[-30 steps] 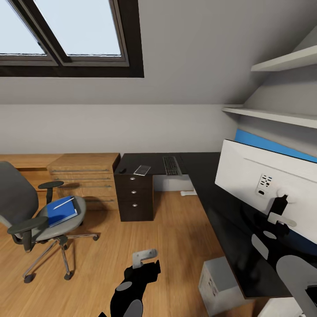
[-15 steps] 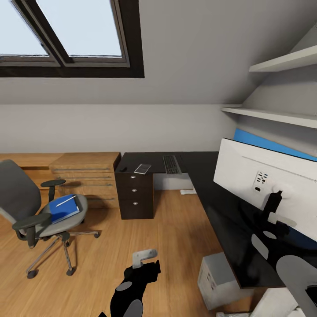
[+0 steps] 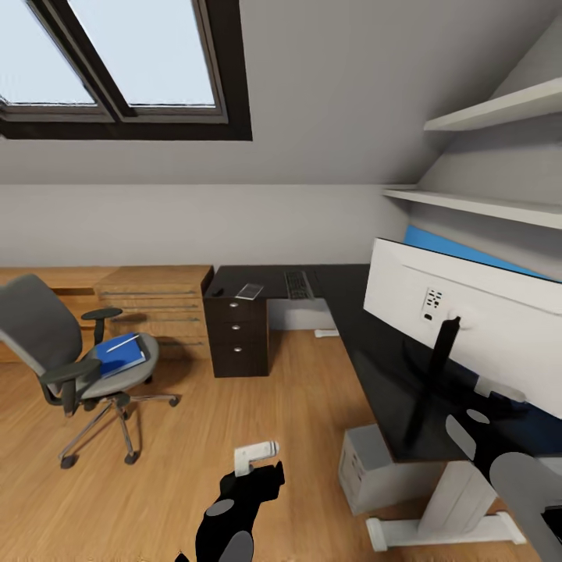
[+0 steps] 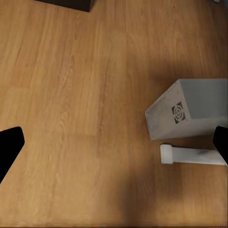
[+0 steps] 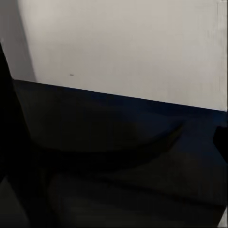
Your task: In the bedroom, organize the workspace by keeping the computer under the desk, ensuring the monitor is on the desk, placing the keyboard on the desk next to the monitor, placing the mouse on the desk next to the keyboard, moving the folder from the swivel chair onto the desk next to the mouse, stacking the notebook on top of the folder with the pen on top of the notebook, and positioning the swivel chair next to the desk.
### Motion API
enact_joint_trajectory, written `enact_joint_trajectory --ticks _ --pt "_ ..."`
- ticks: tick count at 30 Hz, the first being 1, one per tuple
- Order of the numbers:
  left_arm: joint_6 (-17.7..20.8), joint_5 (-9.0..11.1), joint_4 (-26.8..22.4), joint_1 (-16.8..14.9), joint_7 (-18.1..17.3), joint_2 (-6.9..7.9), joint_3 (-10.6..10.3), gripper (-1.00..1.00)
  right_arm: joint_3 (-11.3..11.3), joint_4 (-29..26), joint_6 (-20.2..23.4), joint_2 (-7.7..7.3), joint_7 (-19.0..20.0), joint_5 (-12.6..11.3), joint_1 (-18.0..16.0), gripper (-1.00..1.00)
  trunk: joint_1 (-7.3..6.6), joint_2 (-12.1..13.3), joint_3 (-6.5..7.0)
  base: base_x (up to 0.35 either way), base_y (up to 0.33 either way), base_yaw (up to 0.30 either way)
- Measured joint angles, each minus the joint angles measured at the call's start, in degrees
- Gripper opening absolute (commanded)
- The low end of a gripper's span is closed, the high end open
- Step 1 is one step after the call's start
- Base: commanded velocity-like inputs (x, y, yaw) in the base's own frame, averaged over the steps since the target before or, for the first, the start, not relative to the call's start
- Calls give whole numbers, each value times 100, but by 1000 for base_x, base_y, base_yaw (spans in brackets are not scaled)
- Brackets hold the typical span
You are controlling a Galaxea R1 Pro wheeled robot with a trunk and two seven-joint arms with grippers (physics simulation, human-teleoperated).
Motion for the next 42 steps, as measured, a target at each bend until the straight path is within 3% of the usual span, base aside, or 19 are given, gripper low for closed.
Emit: enact_joint_trajectory --ticks 14,34,39,42 --pt "-9 -23 18 0 15 8 18 100 7 1 -1 0 8 0 -1 100 -3 0 0 -127 -300 0" --pt "-32 -62 31 1 21 44 90 100 13 0 -5 0 10 8 0 100 -5 -1 0 149 -297 0" --pt "3 -59 33 0 -16 49 519 100 11 -1 -5 0 11 9 1 100 -3 0 0 31 -38 0" --pt "11 -69 -23 -1 -22 158 852 100 7 0 -8 0 9 6 1 100 -3 0 0 5 -6 0"
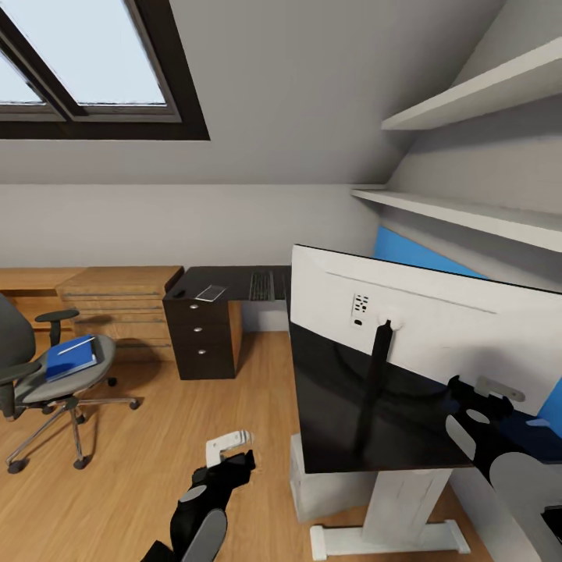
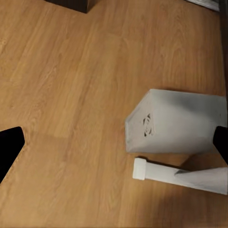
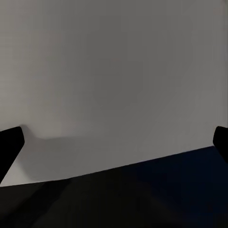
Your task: In the bedroom, organize the workspace by keeping the computer under the desk, ensuring the monitor is on the desk, placing the keyboard on the desk next to the monitor, placing the mouse on the desk next to the keyboard, moving the folder from the swivel chair onto the desk next to the mouse, stacking the notebook on top of the folder with the pen on top of the notebook, and positioning the swivel chair next to the desk.
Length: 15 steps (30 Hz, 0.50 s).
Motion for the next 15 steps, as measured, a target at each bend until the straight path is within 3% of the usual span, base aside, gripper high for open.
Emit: enact_joint_trajectory --ticks 4,7,15 --pt "-1 8 -37 0 -4 178 310 100 -1 0 0 0 -1 1 0 100 0 0 0 22 -2 0" --pt "0 5 -45 1 -15 217 618 100 -5 0 -2 0 -2 -3 0 100 -3 -1 0 254 0 0" --pt "-1 6 -47 0 -20 227 717 100 1 0 0 0 1 1 0 100 -2 0 0 260 0 0"
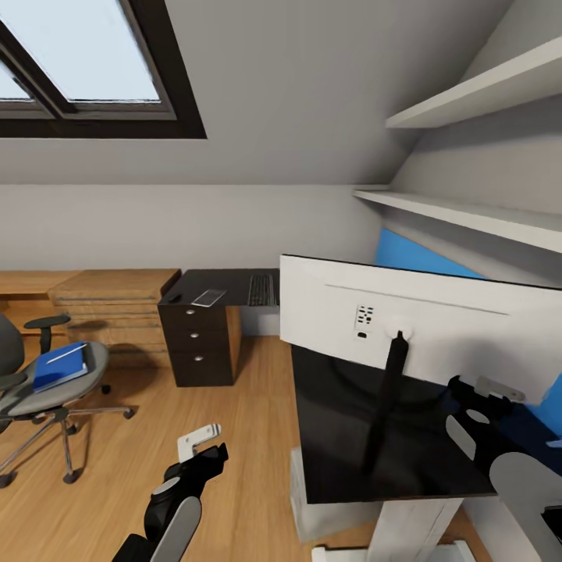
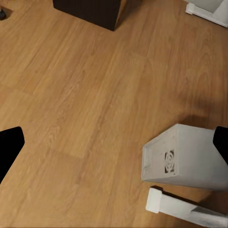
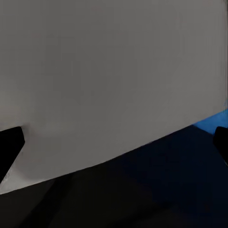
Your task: In the bedroom, organize the workspace by keeping the computer under the desk, ensuring the monitor is on the desk, placing the keyboard on the desk next to the monitor, placing the mouse on the desk next to the keyboard, moving the folder from the swivel chair onto the desk next to the mouse, stacking the notebook on top of the folder with the pen on top of the notebook, and positioning the swivel chair next to the desk.
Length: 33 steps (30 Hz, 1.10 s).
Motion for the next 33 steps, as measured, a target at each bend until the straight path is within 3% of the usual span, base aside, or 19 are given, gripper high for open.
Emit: enact_joint_trajectory --ticks 12,20,33 --pt "-6 0 1 1 6 0 11 100 -1 1 -1 -7 5 12 1 100 1 0 0 162 0 0" --pt "-28 1 -11 0 9 -6 12 100 23 6 -1 -17 10 410 1 100 0 0 0 82 0 0" --pt "-41 1 -18 0 9 -8 12 100 43 -1 4 -26 17 489 0 100 1 0 0 106 0 0"
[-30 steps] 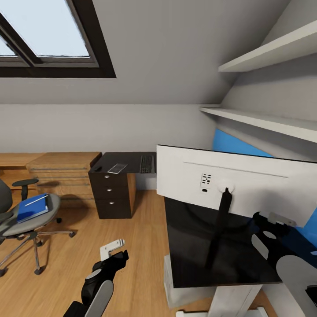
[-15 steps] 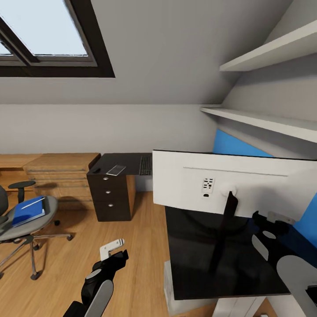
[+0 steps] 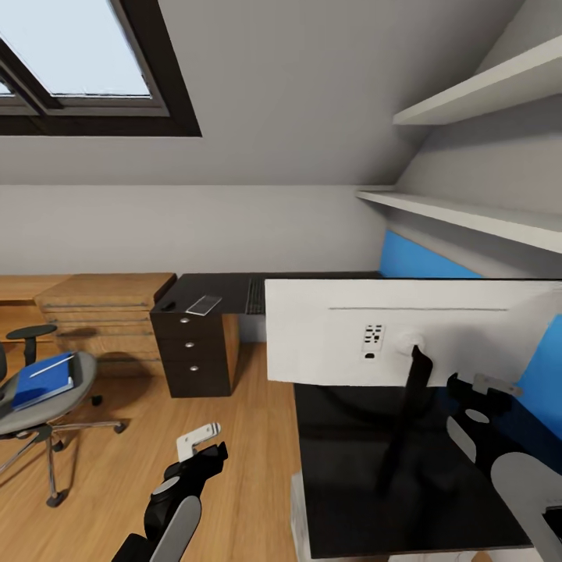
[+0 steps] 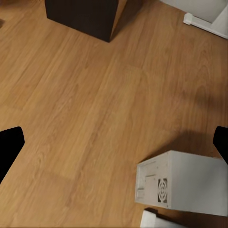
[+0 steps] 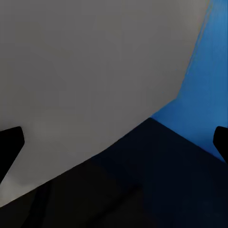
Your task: In the bedroom, organize the workspace by keeping the computer under the desk, ensuring the monitor is on the desk, placing the keyboard on the desk next to the monitor, placing the mouse on the desk next to the keyboard, moving the folder from the swivel chair onto the desk next to the mouse, stacking the notebook on top of the folder with the pen on top of the notebook, and positioning the swivel chair next to the desk.
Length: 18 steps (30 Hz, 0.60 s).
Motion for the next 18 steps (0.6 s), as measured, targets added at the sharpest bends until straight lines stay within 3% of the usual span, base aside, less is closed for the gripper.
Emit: enact_joint_trajectory --ticks 18 --pt "-1 0 0 0 1 -9 -58 100 6 3 4 9 0 3 0 100 1 0 0 125 0 0"
